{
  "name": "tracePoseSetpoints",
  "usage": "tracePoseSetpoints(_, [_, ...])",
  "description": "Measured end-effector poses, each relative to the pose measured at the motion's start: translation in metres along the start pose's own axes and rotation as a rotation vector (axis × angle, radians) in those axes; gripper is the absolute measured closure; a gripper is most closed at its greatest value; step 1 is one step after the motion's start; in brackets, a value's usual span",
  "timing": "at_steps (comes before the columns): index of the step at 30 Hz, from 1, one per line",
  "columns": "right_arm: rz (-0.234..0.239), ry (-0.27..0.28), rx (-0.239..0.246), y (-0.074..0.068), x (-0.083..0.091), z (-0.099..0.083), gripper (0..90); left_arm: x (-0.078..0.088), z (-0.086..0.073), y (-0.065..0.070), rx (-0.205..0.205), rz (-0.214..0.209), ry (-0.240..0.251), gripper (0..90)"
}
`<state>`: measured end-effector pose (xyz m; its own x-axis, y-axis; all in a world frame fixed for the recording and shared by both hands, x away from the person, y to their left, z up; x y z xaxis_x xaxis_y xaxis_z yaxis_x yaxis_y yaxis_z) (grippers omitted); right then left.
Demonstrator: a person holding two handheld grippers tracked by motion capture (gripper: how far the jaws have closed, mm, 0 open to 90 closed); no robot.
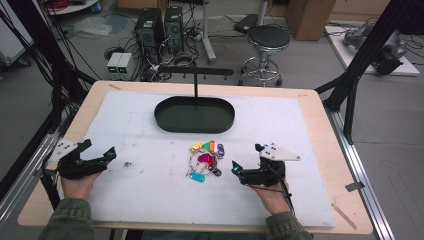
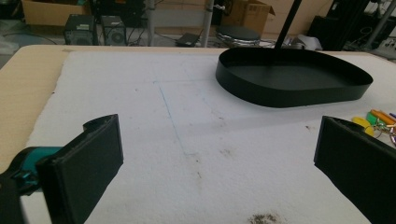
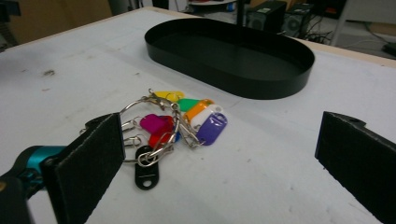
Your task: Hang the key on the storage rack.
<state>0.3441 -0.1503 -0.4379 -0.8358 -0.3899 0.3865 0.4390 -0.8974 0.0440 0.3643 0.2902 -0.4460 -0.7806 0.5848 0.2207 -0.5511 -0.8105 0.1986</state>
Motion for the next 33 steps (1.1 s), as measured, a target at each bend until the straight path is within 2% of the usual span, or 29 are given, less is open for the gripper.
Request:
tracePoseSetpoints(5, [0.024,-0.020,0.036,-0.010,-0.005,0.003,0.5,0.000,-0.001,0.001,-0.003,0.001,-0.007,1.7])
tracePoseSetpoints(12, [0.053,-0.049,0.036,-0.019,-0.013,0.008,0.5,0.004,-0.001,0.002,-0.009,0.011,-0.007,1.7])
tracePoseSetpoints(15, [0.057,-0.074,0.065,-0.022,-0.019,0.008,0.5,0.004,-0.002,0.002,-0.011,0.012,-0.012,1.7])
tracePoseSetpoints(18, [0.065,-0.088,0.068,-0.022,-0.023,0.008,0.5,0.003,-0.002,0.002,-0.012,0.009,-0.014,1.7])
tracePoseSetpoints(24, [0.074,-0.132,0.042,-0.019,-0.034,0.006,0.5,0.003,-0.002,0.002,-0.010,0.008,-0.015,1.7])
tracePoseSetpoints(33, [0.086,-0.180,0.085,-0.020,-0.047,0.009,0.5,0.002,-0.003,0.003,-0.012,0.005,-0.022,1.7])
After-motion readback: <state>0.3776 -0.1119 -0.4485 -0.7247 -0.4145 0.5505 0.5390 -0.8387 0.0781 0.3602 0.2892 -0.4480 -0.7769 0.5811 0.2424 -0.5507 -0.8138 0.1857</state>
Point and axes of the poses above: each handheld gripper's, and its own axes: x roughly backward along the jaws, z roughly out of its top, y roughly to its right, the point moved 9 cm from there along -x, roughly forward along the jaws, and after that the axes turned 14 degrees about -z, right-handed, at the moved point
